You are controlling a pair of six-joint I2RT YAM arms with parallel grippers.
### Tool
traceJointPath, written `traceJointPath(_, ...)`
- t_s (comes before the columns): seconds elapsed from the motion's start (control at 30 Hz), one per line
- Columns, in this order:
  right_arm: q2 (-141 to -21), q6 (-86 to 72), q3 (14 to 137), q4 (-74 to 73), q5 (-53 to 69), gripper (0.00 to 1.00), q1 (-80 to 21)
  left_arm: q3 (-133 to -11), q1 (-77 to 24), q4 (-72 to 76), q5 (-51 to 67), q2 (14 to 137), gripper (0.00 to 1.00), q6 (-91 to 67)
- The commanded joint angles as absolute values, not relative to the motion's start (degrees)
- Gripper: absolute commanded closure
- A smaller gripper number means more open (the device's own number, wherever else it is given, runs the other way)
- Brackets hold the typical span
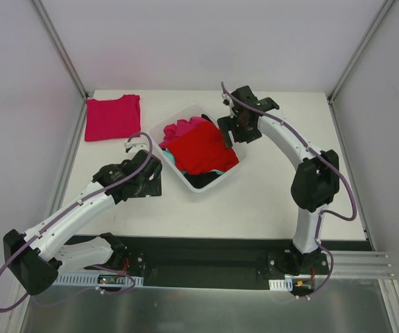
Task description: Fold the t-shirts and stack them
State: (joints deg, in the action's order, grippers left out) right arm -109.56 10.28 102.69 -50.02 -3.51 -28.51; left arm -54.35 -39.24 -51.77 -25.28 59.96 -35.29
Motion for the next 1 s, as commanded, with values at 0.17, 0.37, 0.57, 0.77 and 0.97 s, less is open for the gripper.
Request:
traceJointPath(0.17, -111.4, 19.2, 107.8, -52.1, 11.9, 0.15, -26.7, -54.3, -38.6, -52.8, -23.9, 57.7, 0.01, -34.0)
traceJointPath(0.37, -110.0, 20.2, 107.0, -50.5, 10.8, 0.15, -25.1, -54.8, -38.6, -52.9, -23.4, 57.4, 0.01, -33.9)
traceJointPath(0.57, -107.3, 17.1, 103.5, -48.4, 13.4, 0.19, -23.3, -55.0, -38.6, -52.9, -22.9, 56.8, 0.01, -33.8)
traceJointPath(0.77, -105.0, 16.4, 103.3, -51.6, 3.2, 0.18, -34.9, -56.2, -38.5, -56.5, -27.4, 57.7, 0.01, -37.6)
traceJointPath(0.97, -100.7, 14.2, 103.3, -51.4, 1.5, 0.18, -39.2, -58.1, -33.5, -60.1, -29.3, 56.5, 0.01, -38.1)
